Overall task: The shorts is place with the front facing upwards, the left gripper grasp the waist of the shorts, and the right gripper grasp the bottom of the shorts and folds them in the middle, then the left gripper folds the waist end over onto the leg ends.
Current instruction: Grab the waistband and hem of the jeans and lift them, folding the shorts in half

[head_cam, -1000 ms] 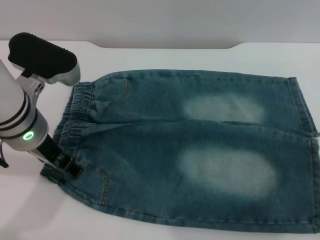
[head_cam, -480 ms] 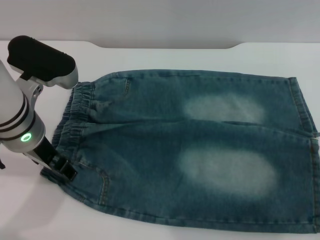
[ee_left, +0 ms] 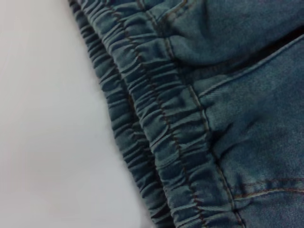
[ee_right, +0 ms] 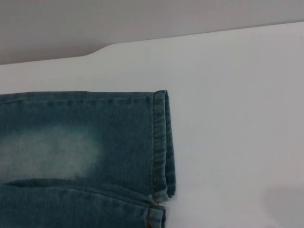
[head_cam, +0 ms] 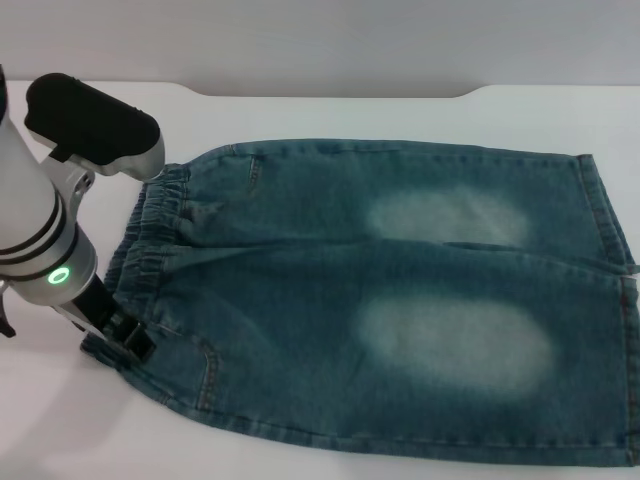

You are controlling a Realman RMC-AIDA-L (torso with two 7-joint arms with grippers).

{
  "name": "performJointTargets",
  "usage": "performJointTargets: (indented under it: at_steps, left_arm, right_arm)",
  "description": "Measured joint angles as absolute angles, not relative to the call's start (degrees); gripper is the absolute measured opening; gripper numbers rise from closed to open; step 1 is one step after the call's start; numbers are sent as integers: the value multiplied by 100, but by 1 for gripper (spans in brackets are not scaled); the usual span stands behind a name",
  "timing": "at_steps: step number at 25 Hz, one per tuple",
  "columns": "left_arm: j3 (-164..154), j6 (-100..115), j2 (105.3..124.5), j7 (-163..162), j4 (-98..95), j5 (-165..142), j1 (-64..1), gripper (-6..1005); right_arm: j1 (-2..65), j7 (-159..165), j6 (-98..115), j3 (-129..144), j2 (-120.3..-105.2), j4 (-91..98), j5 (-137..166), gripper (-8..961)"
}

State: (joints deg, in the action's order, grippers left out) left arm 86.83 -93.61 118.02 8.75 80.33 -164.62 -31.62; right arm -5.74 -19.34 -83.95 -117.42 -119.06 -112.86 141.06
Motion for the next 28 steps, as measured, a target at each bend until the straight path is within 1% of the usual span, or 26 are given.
performJointTargets:
  at_steps: [6, 11, 17, 22, 28]
  left_arm:
    - [8750, -9288, 11795, 933, 7739, -16498, -3231, 763]
    - [8729, -9287, 11794, 942, 7760, -16523, -3240, 532]
    - [8727, -9355, 11795, 942, 7940, -16540, -3190, 455]
    - [8727, -9503, 11795, 937, 8167, -16545, -3142, 226]
    - [8794, -9577, 11766, 933, 8565, -16550, -3045, 106]
  right_arm:
    - [-565, -1933, -8444, -11735, -11900, -11321, 14101, 580]
    - [-576, -1912, -8472, -11714, -11900, -11449, 14097, 580]
    - [-592, -1903, -8478, -11680, -11903, -11454, 14097, 579]
    - [-598, -1890, -8577, -11671, -11907, -11451, 14112, 579]
    - [-597, -1883, -8708, -11672, -11909, -11454, 14113, 579]
